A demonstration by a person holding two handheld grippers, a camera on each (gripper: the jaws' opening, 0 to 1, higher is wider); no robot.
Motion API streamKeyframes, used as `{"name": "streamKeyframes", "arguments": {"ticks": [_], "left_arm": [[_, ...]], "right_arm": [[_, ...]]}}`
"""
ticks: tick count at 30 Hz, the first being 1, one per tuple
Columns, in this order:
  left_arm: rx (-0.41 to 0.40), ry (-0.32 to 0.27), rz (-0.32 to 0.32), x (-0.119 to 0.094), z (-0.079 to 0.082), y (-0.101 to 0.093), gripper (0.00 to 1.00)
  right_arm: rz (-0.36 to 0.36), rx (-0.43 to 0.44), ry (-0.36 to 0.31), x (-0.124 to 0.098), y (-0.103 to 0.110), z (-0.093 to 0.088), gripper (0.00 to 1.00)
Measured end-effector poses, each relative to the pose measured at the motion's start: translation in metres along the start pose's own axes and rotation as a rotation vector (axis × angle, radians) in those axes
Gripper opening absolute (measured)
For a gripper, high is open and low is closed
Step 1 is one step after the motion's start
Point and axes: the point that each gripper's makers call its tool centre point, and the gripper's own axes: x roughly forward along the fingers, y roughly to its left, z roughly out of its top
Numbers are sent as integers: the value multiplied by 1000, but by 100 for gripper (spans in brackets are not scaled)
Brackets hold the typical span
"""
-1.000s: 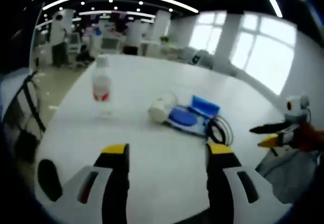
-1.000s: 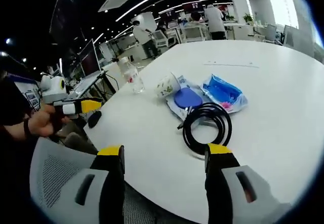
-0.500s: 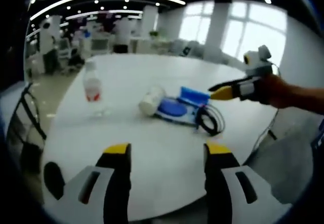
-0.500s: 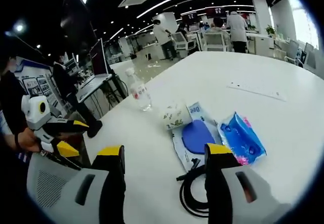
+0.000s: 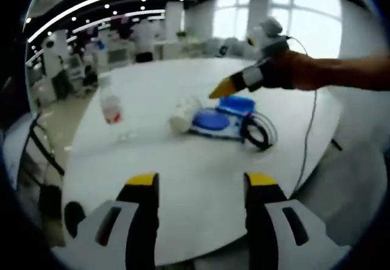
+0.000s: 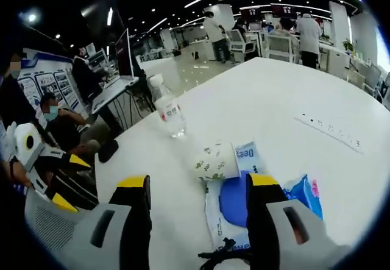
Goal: Arrange the tabletop items into an orderly group along one side of the table until the central work area is clear of visible clutter.
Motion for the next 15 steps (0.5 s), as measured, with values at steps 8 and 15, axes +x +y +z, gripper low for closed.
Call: {"name": "streamKeyframes", "arguments": {"ticks": [8,15], "left_arm": [[-36,2,29,-1,-3,7,50],[-53,1,8,2,-4,4,50]], "right_arm": [[27,26,46,26,-8,-2,63],[33,92,70,53,-34,-7,62]]}}
